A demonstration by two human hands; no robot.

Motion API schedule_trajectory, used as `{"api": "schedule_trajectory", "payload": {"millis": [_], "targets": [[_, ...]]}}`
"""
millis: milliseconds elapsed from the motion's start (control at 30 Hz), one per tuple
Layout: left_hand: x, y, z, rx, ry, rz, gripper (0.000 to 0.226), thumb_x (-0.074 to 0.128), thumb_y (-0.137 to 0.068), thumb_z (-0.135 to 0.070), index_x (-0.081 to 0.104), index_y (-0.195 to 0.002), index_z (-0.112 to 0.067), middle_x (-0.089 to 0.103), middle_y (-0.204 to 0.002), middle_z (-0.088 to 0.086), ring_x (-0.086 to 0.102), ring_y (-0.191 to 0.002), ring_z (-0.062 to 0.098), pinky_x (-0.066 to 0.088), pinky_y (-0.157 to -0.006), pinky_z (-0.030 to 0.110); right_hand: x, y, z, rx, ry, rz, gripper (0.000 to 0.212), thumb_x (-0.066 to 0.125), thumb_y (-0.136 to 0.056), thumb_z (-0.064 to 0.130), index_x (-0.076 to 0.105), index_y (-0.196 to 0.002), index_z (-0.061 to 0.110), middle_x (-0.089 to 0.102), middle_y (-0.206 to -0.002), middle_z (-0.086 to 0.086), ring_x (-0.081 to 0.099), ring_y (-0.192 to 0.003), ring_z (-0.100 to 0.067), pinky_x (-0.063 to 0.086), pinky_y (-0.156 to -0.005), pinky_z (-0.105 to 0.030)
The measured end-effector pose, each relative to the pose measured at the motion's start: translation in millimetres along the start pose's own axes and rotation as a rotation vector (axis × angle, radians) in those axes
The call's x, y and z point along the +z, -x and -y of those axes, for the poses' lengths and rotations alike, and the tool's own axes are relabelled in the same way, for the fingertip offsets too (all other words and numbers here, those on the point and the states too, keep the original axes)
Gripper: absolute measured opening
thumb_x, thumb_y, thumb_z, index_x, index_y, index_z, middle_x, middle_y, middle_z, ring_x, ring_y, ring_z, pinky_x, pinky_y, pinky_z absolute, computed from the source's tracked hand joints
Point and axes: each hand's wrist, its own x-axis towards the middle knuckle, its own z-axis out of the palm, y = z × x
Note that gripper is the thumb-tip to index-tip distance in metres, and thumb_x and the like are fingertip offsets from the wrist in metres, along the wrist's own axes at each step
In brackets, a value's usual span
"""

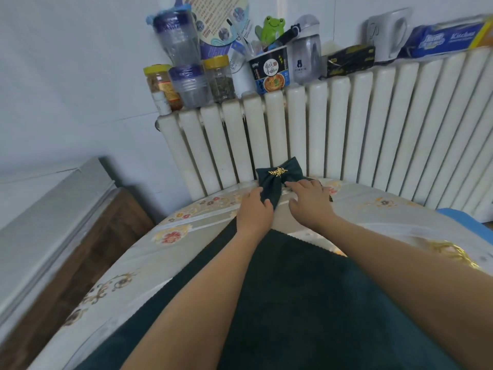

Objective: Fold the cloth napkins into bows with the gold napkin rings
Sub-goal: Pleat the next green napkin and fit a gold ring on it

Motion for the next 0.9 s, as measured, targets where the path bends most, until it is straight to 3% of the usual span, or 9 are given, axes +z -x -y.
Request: {"api": "schedule_trajectory", "payload": {"millis": [234,400,567,667,767,901], "targets": [[-38,98,-6,0.071,0.068,0.080,0.036,0.047,-0.092,-0.015,0.053,-0.127,-0.018,0.054,-0.126,0.003,0.052,-0.108,0.013,0.041,-0.086,0.024,-26,95,19,-0.090,-0.086,-0.030,0.042,0.046,-0.093,0.019,0.047,-0.135,0.023,0.048,-0.135,-0.003,0.037,-0.126,-0.023,0.027,-0.101,-0.037],[-65,169,0,0.072,0.023,0.136,0.033,0.049,-0.092,-0.016,0.056,-0.124,-0.019,0.053,-0.120,0.001,0.050,-0.097,0.005,0.037,-0.082,0.019,-37,172,29,-0.109,-0.193,-0.018,0.038,0.048,-0.094,0.021,0.052,-0.131,0.024,0.054,-0.127,0.000,0.041,-0.121,-0.020,0.027,-0.101,-0.036],[-76,265,19,0.090,-0.086,0.228,0.030,0.051,-0.092,-0.019,0.058,-0.121,-0.021,0.054,-0.111,-0.004,0.052,-0.092,0.004,0.040,-0.084,0.018,-42,269,36,-0.199,-0.177,0.126,0.035,0.049,-0.094,0.026,0.053,-0.129,0.028,0.055,-0.124,0.007,0.042,-0.121,-0.014,0.028,-0.102,-0.031],[-81,307,28,0.041,-0.166,0.374,0.030,0.057,-0.091,-0.028,0.057,-0.120,-0.025,0.051,-0.112,-0.006,0.054,-0.096,0.008,0.045,-0.088,0.023,-42,308,40,-0.228,-0.152,0.266,0.035,0.050,-0.094,0.035,0.051,-0.129,0.032,0.053,-0.126,0.010,0.040,-0.121,-0.009,0.029,-0.104,-0.028],[-92,342,34,0.011,-0.225,0.495,0.043,0.067,-0.082,-0.044,0.053,-0.120,-0.031,0.041,-0.121,-0.008,0.048,-0.107,0.010,0.044,-0.098,0.031,-47,337,43,-0.271,-0.063,0.406,0.049,0.051,-0.087,0.055,0.045,-0.133,0.038,0.042,-0.136,0.011,0.030,-0.128,-0.010,0.024,-0.109,-0.029],[-114,381,39,0.057,-0.432,0.644,0.078,0.074,-0.066,-0.058,0.037,-0.132,-0.038,0.028,-0.134,-0.009,0.025,-0.126,0.014,0.028,-0.109,0.036,-60,371,44,-0.289,0.007,0.653,0.092,0.061,-0.063,0.077,0.024,-0.141,0.046,0.010,-0.152,0.009,0.002,-0.141,-0.019,0.006,-0.116,-0.039]]}}
